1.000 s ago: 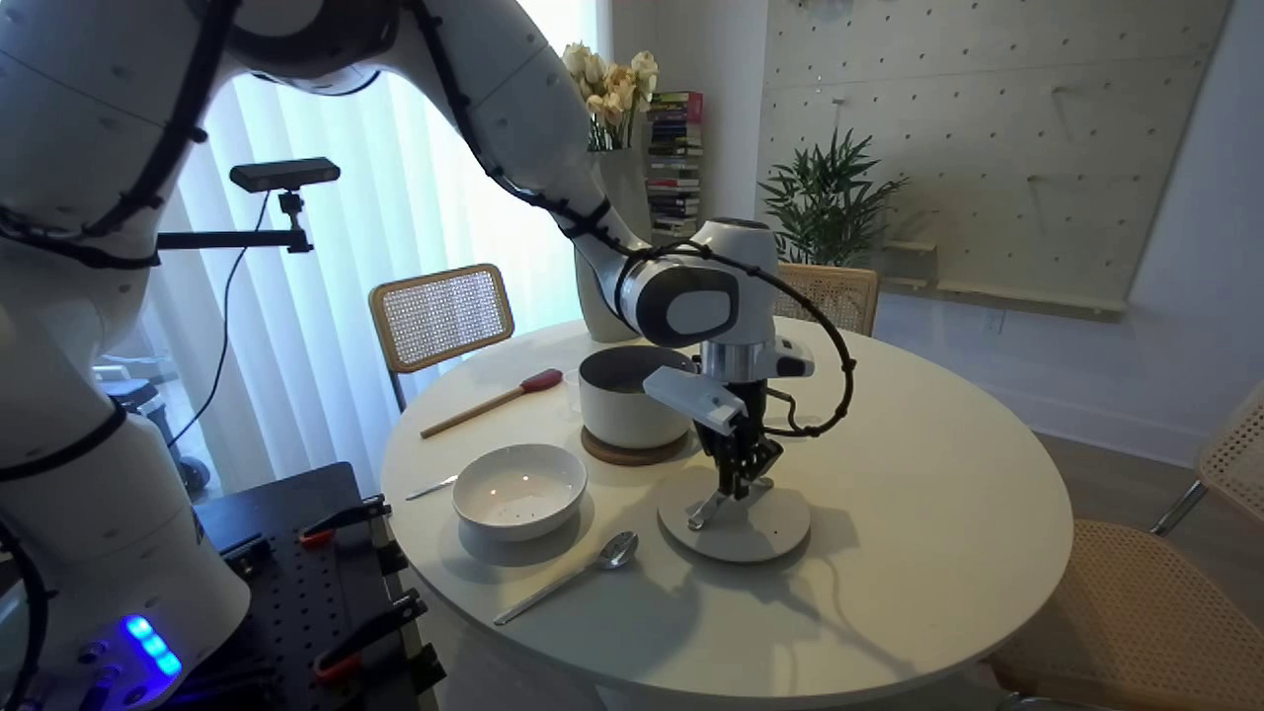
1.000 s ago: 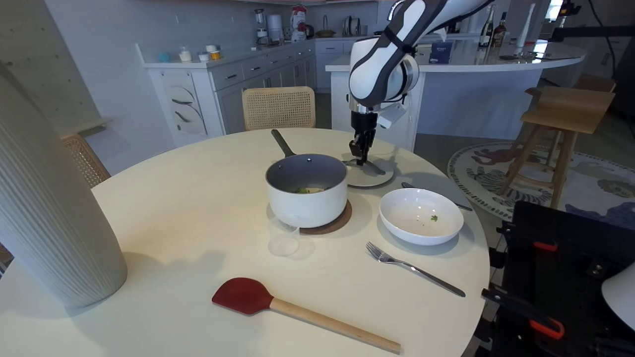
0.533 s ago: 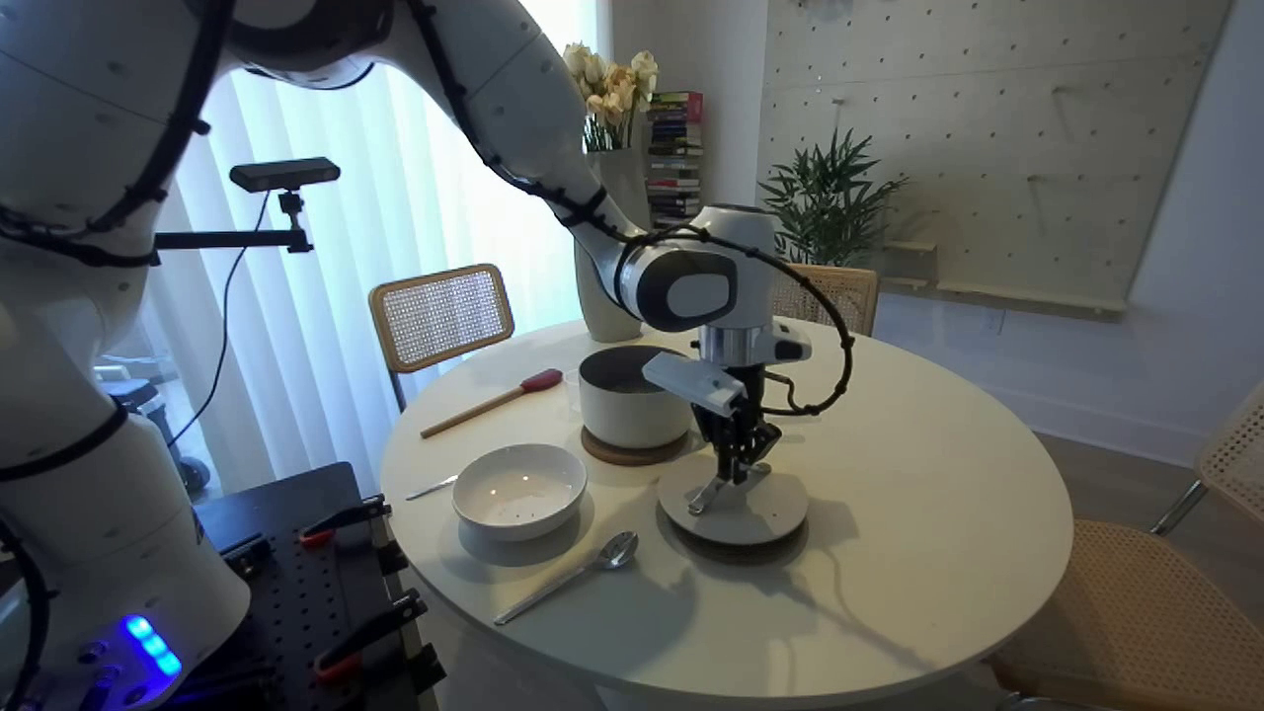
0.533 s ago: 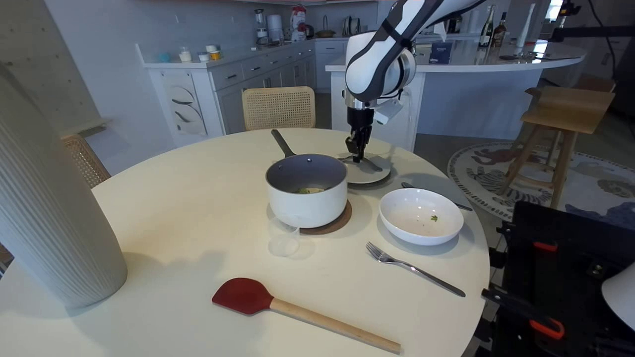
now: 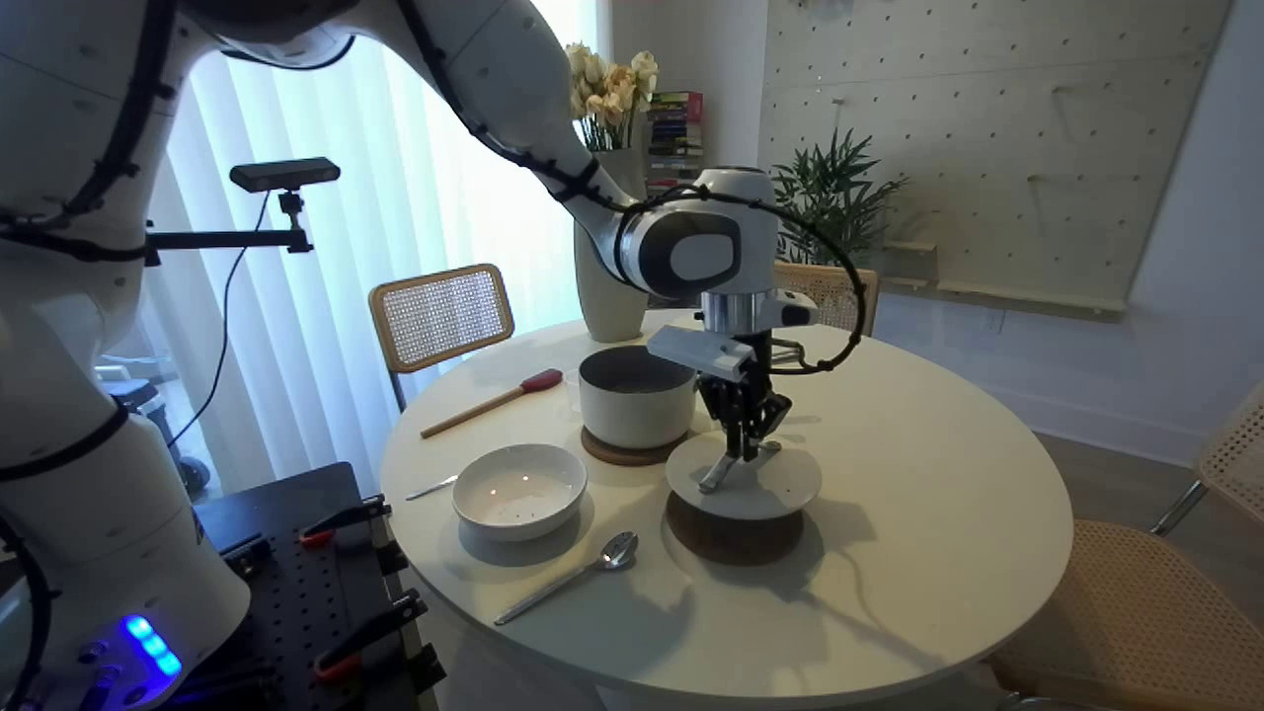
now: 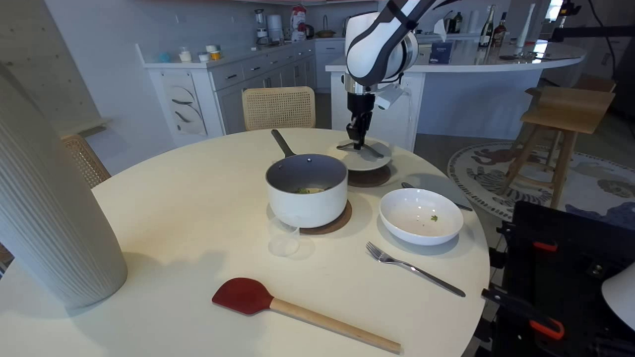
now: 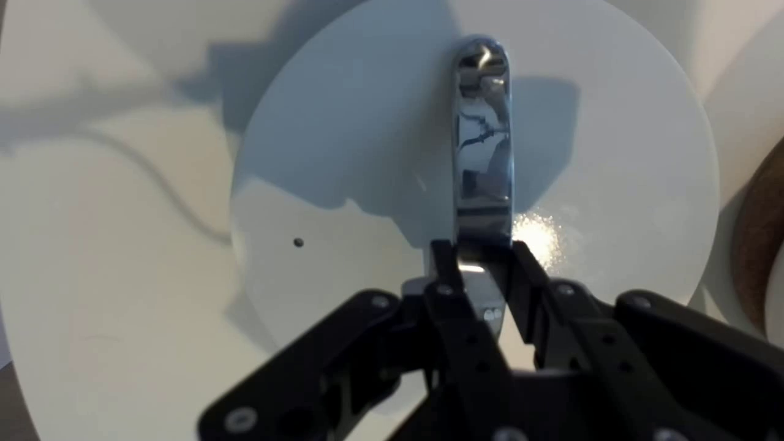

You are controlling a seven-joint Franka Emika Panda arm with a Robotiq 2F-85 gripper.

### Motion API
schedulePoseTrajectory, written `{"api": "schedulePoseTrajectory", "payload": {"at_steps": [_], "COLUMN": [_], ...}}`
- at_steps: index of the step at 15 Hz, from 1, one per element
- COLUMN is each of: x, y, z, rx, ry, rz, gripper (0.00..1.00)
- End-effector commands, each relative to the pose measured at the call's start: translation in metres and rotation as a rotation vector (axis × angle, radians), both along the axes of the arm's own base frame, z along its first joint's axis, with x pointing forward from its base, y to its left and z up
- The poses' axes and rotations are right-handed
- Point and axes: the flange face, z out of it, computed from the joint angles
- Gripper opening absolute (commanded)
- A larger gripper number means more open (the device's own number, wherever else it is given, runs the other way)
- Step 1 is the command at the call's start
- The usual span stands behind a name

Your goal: Put the white lid on top of the white pot

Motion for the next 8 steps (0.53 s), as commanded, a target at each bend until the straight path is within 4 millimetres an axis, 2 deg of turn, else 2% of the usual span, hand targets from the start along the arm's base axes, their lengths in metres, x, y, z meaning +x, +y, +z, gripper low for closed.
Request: {"api": "schedulePoseTrajectory", "payload": {"at_steps": [1,8], "x": [-0.002,0.002], "y": [0.001,0.011], "z": [0.037,0.097], "rx": [-0.031,-0.025], "ry": [0.022,0.015], "rz": [-0.009,0.018], "gripper": [0.06,0.06]}}
